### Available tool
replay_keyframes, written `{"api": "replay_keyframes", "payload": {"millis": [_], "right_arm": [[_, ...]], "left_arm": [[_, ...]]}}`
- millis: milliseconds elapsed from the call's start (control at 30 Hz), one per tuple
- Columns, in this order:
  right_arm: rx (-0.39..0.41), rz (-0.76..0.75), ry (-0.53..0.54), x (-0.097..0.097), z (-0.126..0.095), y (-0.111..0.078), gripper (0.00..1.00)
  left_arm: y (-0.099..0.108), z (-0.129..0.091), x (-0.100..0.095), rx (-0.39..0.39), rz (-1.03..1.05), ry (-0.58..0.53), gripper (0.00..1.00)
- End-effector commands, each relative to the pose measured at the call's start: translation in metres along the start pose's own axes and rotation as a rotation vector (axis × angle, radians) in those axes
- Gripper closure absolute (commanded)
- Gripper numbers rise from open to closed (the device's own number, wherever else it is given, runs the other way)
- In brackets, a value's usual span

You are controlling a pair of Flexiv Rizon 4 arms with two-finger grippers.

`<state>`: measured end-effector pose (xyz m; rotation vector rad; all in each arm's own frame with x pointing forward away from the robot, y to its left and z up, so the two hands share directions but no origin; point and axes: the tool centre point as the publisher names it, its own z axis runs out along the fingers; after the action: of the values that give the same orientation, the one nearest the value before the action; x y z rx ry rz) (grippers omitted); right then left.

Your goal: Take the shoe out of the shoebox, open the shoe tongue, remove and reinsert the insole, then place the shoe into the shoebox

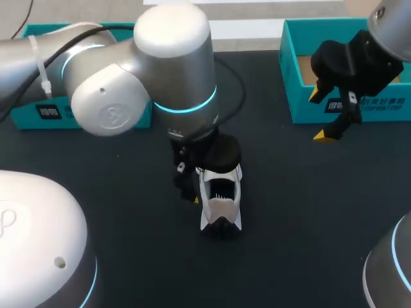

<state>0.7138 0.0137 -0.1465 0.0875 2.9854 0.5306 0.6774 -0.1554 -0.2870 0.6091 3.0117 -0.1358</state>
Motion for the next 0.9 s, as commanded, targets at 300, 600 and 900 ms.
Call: {"api": "replay_keyframes", "payload": {"millis": [300, 600, 900], "right_arm": [[0.005, 0.002, 0.003, -0.002, 0.001, 0.002, 0.00], [0.005, 0.002, 0.003, -0.002, 0.001, 0.002, 0.00], [0.005, 0.002, 0.003, -0.002, 0.001, 0.002, 0.00]], "left_arm": [[-0.024, 0.025, 0.020, 0.038, -0.329, -0.115, 0.05], [-0.036, 0.048, 0.016, 0.010, -0.339, -0.096, 0.46], [-0.047, 0.068, 0.017, -0.012, -0.373, -0.075, 0.48]]}}
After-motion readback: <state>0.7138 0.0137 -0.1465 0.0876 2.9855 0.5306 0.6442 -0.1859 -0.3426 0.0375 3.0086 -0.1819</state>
